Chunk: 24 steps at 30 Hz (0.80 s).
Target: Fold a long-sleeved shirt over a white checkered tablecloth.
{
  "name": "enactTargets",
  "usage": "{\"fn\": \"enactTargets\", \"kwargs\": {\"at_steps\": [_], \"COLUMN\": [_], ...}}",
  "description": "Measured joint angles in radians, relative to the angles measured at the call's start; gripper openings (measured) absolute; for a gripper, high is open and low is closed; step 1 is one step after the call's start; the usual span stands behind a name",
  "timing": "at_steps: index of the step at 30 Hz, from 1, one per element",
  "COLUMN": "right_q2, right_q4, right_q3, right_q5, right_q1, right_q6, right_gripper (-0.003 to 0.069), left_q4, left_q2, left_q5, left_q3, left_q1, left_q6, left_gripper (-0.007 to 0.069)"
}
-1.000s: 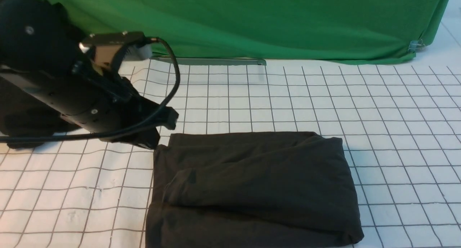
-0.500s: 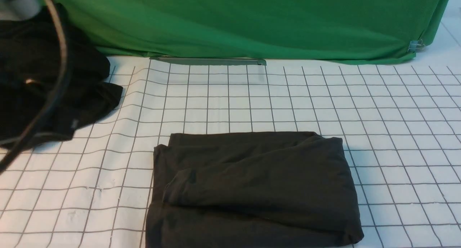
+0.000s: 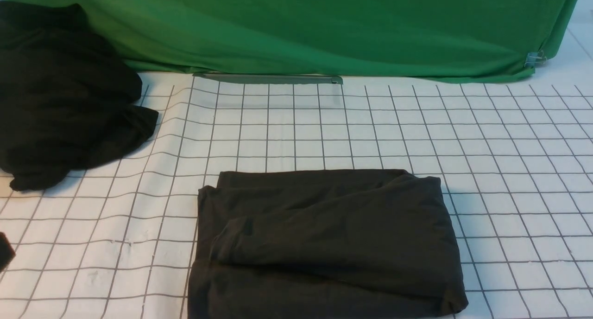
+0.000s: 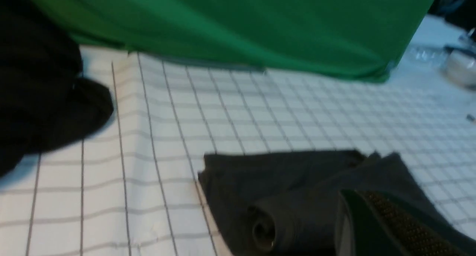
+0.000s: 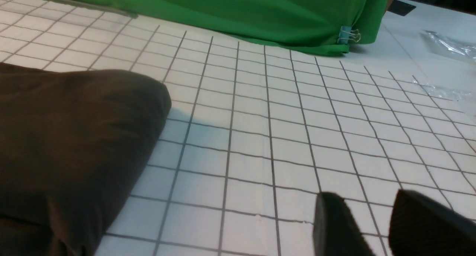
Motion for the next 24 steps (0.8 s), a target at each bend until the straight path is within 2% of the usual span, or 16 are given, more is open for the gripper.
{"fn": "enactTargets", "kwargs": {"at_steps": [5, 13, 22, 24], "right_q2": [0.000, 0.000, 0.000, 0.000], "right_q4": [0.000, 0.000, 0.000, 0.000], "right_q3": [0.000, 0.000, 0.000, 0.000], "right_q5": [0.000, 0.000, 0.001, 0.001], "right_q1": [0.000, 0.000, 0.000, 0.000], "right_q6": [0.000, 0.000, 0.000, 0.000], "right_gripper": [0.0234, 0.0239, 0.0239, 0.0240], "left_q4": [0.002, 0.006, -0.005, -0.022], "left_q2": [-0.086, -0.087, -0.087, -0.090], "left_q5": [-0.163, -0.177, -0.246, -0.261], "left_q3": [0.103, 0.182, 0.268, 0.299], "left_q1": [0.000, 0.000, 0.002, 0.043], "left_q6": [0.000, 0.003, 0.195, 0.229], "left_gripper": [0.0026, 0.0026, 0.0026, 0.0026]}}
